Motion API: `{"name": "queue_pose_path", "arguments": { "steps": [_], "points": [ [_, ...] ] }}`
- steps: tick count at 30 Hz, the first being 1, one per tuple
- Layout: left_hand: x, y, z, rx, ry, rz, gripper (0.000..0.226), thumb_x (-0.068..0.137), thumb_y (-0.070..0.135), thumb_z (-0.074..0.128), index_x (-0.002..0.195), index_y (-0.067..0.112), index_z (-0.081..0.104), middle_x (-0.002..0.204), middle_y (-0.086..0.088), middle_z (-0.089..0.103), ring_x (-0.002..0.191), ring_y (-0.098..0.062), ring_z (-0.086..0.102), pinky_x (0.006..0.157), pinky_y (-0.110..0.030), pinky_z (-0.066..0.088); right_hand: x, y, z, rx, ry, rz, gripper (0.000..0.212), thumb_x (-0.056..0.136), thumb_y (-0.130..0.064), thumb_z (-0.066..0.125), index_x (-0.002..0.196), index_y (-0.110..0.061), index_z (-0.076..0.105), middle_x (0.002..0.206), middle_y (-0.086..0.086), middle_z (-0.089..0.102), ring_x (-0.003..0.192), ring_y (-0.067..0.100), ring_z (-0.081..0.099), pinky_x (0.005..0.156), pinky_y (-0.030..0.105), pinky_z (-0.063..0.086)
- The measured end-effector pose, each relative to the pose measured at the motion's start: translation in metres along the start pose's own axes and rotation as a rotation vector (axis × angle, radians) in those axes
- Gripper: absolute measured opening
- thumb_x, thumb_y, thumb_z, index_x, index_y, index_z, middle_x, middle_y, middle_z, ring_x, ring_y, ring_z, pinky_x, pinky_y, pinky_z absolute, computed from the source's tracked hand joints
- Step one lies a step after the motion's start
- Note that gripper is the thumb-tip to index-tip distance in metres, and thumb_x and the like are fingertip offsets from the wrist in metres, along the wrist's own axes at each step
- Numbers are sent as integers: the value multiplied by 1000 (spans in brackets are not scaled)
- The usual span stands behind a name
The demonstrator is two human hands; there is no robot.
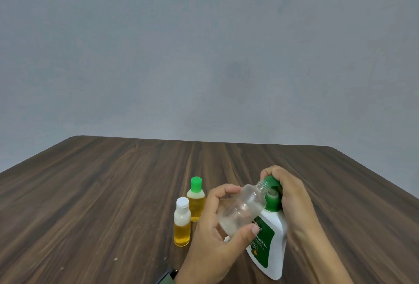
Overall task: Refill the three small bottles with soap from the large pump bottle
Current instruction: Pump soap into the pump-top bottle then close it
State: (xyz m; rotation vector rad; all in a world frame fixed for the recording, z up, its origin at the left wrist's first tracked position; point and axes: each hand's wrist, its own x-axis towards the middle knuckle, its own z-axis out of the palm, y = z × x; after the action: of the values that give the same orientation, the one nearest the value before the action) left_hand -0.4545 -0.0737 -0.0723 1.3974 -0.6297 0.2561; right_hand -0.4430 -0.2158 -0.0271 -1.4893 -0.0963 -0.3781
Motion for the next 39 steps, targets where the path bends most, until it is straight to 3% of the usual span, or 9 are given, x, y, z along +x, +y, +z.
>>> {"name": "queue_pose_path", "arguments": {
  "steps": [4,7,9,12,15,21,27,34,39],
  "points": [
    [-1,-2,-1,44,-4,31,50,62,39,74,107,40,52,108,19,58,108,-15,58,83,-23,50,1,2,-3,-80,-41,-27,20,69,-24,45,59,-9,53,63,14,50,56,22,42,53,30,37],
    [-1,-3,-2,49,10,43,51,62,37,73,108,31,53,108,20,60,105,-11,59,80,-19,49,5,2,-4,-194,-39,-60,27,66,-24,46,61,1,53,69,19,55,61,25,45,56,32,38],
    [0,-2,-2,46,26,59,52,61,35,73,108,26,53,108,21,60,104,-7,59,80,-15,48,8,-4,-4,-260,-52,-62,27,67,-24,48,60,0,57,68,19,58,60,24,48,56,32,41],
    [-1,1,0,61,65,107,44,61,33,72,102,38,56,107,20,62,102,-3,60,80,-12,47,16,-15,-5,-425,-88,-32,29,77,-20,48,60,-2,63,68,20,64,60,21,53,60,33,44],
    [0,2,1,96,91,146,42,63,32,71,101,42,56,107,19,62,103,-6,60,80,-13,48,23,-20,-7,-530,-109,12,33,72,-27,47,63,-2,66,58,7,62,58,16,54,59,31,44],
    [-3,-5,3,226,108,200,44,66,32,68,106,41,52,108,18,58,102,-12,60,81,-19,50,12,-13,-6,-480,-114,-5,34,82,-22,44,63,-11,69,68,16,66,57,18,56,55,32,45],
    [-2,-1,5,216,159,233,44,65,33,67,106,41,53,111,19,59,105,-8,60,81,-12,48,18,-24,-8,-569,-173,-26,37,89,-13,43,66,-12,72,77,6,69,69,15,60,63,29,46],
    [-5,-3,7,331,164,289,44,67,32,66,109,36,50,111,23,56,105,-4,58,82,-8,46,9,-7,-9,-385,-150,-22,32,74,-32,44,70,-13,69,83,15,70,77,39,63,73,49,53],
    [-3,-2,6,277,172,290,44,68,31,67,109,35,51,113,19,58,107,-8,59,84,-10,46,13,-20,-9,-450,-191,-38,35,71,-33,42,68,-11,68,79,11,69,68,20,58,65,37,47]
  ]
}}
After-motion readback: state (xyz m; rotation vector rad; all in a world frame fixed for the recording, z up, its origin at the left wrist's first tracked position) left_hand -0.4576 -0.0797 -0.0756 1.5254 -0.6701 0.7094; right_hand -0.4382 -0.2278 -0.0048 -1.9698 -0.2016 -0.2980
